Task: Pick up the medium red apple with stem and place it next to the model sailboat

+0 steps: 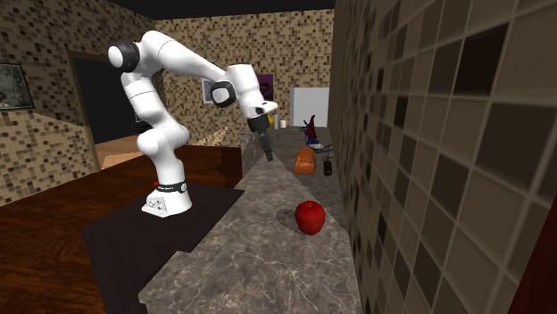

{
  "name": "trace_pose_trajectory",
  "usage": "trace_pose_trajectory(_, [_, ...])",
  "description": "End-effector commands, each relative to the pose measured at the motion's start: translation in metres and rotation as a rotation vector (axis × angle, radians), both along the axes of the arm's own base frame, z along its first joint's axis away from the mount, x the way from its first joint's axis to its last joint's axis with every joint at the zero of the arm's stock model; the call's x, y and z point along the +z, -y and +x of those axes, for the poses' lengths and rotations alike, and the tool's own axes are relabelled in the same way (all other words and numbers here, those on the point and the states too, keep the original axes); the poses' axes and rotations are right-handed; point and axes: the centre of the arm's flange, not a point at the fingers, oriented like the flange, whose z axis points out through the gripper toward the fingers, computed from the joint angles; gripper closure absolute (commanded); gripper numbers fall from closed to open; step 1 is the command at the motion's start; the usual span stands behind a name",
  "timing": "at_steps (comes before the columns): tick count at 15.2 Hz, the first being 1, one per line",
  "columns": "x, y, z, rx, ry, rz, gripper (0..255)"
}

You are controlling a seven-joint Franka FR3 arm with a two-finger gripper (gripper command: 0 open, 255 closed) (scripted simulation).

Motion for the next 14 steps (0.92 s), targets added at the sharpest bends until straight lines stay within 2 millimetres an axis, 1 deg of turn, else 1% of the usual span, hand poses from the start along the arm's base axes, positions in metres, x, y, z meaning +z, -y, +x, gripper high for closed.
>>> trace_pose_trajectory(1, [-0.021, 0.003, 0.016, 0.017, 0.020, -0.003, 0])
trace_pose_trajectory(13, [-0.135, 0.019, 0.118, 0.120, 0.120, -0.008, 0])
trace_pose_trajectory(14, [-0.137, 0.019, 0.120, 0.121, 0.122, -0.008, 0])
